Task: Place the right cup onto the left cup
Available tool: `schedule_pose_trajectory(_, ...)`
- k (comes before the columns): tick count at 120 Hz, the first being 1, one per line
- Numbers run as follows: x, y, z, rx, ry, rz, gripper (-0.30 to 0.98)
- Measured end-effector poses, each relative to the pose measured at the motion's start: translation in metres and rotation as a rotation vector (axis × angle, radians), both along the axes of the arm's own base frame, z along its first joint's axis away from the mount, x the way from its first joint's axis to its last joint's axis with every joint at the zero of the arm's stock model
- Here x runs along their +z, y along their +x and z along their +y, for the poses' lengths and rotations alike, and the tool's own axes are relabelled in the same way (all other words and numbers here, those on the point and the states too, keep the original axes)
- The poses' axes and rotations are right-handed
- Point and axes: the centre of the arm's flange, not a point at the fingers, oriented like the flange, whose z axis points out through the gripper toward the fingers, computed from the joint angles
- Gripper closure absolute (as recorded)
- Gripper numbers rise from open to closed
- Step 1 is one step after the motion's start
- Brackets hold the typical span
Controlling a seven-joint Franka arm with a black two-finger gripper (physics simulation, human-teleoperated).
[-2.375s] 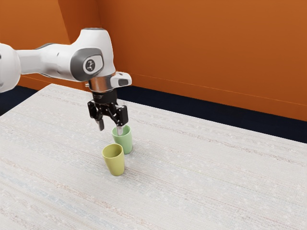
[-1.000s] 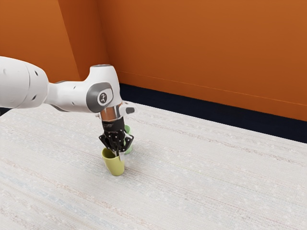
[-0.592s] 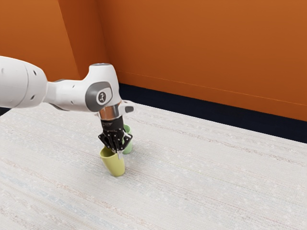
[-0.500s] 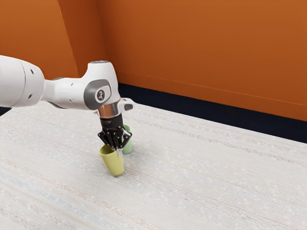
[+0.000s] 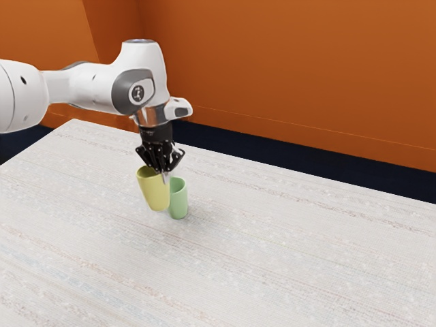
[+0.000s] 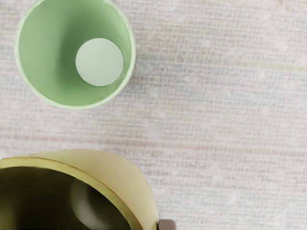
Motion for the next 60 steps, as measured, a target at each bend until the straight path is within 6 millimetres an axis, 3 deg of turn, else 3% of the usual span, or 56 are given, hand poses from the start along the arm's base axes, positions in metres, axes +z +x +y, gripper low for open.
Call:
schedule_pose_trajectory(25,0.022,0.027,0.007,-0.014,0.068,-0.015,0.78)
schedule_pose_trajectory(60,0.024,0.047,0.000,-0.036,0.097,-0.014,0.78)
